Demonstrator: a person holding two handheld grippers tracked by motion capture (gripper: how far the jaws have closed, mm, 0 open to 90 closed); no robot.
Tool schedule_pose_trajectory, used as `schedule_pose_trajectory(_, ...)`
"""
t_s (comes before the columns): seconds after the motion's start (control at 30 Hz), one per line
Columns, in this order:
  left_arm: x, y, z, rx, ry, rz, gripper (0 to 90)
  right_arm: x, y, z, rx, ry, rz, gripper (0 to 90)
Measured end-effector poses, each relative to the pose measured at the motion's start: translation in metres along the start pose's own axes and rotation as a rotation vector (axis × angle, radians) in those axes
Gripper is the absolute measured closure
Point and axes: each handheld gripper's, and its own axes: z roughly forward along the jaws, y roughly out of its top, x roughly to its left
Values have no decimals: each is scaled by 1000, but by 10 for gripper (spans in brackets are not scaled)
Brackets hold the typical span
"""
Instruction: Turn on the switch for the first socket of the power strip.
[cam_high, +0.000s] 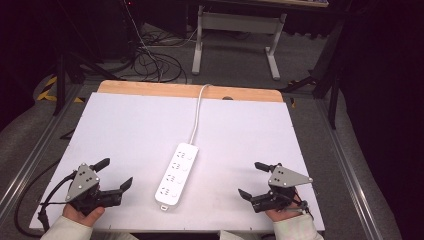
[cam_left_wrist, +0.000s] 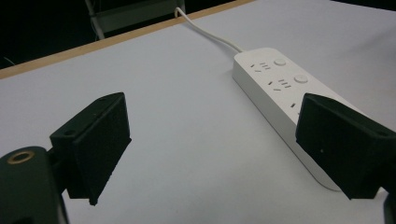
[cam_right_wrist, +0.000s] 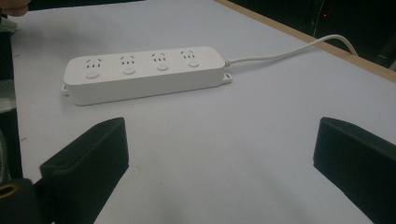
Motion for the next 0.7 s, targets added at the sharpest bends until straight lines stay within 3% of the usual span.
schedule_pose_trajectory(0.7, 0, 0, 1, 0, 12, 8, 110, 0, 0, 0, 4, -5, -4, 62)
